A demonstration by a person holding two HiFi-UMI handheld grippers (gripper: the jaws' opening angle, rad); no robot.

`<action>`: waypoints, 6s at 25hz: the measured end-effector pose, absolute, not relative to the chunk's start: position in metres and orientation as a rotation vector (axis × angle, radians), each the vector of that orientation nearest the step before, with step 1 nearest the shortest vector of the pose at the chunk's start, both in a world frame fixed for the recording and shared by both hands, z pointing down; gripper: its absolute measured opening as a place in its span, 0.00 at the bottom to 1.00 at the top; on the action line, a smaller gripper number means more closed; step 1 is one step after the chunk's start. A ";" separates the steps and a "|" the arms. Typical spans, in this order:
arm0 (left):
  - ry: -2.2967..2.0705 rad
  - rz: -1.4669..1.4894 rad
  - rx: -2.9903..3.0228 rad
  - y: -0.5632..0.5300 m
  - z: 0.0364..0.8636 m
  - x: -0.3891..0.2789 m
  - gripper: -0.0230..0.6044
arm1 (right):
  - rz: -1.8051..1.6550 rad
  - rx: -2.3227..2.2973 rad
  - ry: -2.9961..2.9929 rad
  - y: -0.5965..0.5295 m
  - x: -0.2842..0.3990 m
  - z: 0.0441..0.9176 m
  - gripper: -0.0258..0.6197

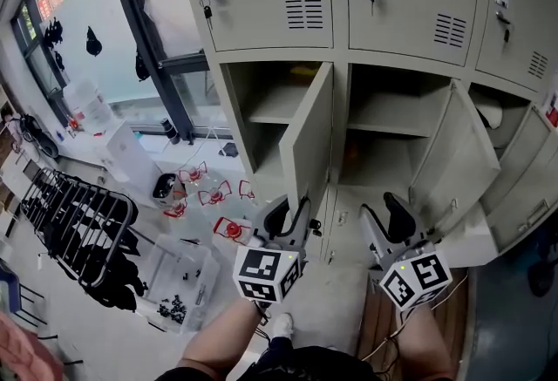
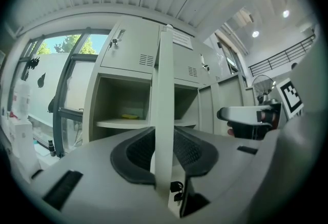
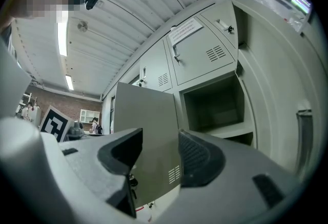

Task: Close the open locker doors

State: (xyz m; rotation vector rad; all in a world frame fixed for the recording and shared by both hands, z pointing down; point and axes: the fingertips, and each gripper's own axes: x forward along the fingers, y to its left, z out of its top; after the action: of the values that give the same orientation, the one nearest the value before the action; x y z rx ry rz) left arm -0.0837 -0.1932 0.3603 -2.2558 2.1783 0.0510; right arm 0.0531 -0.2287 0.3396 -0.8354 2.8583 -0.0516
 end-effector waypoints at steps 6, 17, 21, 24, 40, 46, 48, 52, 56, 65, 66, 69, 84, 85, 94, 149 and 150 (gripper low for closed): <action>2.200 0.075 -2.235 -0.192 0.359 -0.103 0.20 | -0.045 -0.826 2.870 -0.233 0.040 0.338 0.36; 2.236 0.095 -2.199 -0.197 0.358 -0.147 0.23 | -0.053 -0.810 2.880 -0.243 0.003 0.337 0.36; 2.241 0.095 -2.196 -0.201 0.358 -0.168 0.25 | -0.058 -0.810 2.875 -0.249 -0.017 0.336 0.36; 2.236 0.095 -2.200 -0.205 0.357 -0.185 0.27 | -0.057 -0.813 2.873 -0.254 -0.033 0.335 0.36; 2.184 0.120 -2.240 -0.240 0.356 -0.263 0.33 | -0.059 -0.882 2.851 -0.280 -0.108 0.336 0.36; 2.197 0.092 -2.236 -0.257 0.358 -0.286 0.30 | -0.070 -0.926 2.832 -0.288 -0.122 0.339 0.36; 2.193 0.088 -2.235 -0.263 0.357 -0.292 0.30 | -0.068 -0.937 2.828 -0.291 -0.126 0.338 0.36; 2.209 0.080 -2.212 -0.274 0.357 -0.306 0.35 | -0.061 -0.957 2.824 -0.295 -0.134 0.337 0.36; 2.229 0.077 -2.186 -0.285 0.356 -0.318 0.39 | -0.058 -0.973 2.821 -0.300 -0.140 0.337 0.36; 2.271 0.059 -2.130 -0.309 0.356 -0.334 0.42 | -0.066 -1.002 2.818 -0.314 -0.147 0.340 0.36; 2.276 0.058 -2.124 -0.312 0.356 -0.336 0.43 | -0.066 -1.005 2.819 -0.315 -0.147 0.341 0.36; 2.282 0.039 -2.095 -0.320 0.355 -0.341 0.44 | -0.074 -1.013 2.820 -0.320 -0.147 0.343 0.36; 2.366 -0.072 -1.881 -0.339 0.354 -0.351 0.50 | -0.098 -1.035 2.818 -0.332 -0.150 0.349 0.36; 2.380 -0.096 -1.856 -0.340 0.354 -0.351 0.50 | -0.099 -1.036 2.817 -0.332 -0.150 0.349 0.36; 2.426 -0.120 -1.771 -0.341 0.355 -0.352 0.49 | -0.107 -1.020 2.824 -0.328 -0.151 0.350 0.36; 1.060 0.137 -2.959 -0.281 0.348 0.015 0.62 | 0.008 -1.844 2.359 -0.241 0.127 0.335 0.36; 1.035 0.134 -2.968 -0.279 0.347 0.022 0.62 | 0.013 -1.868 2.334 -0.238 0.136 0.334 0.36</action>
State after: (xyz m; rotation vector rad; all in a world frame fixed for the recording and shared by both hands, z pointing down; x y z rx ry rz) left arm 0.0216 -0.2793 0.3473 -2.9675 1.0345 0.1336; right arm 0.1363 -0.2384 0.3336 -1.8676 2.3338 0.0125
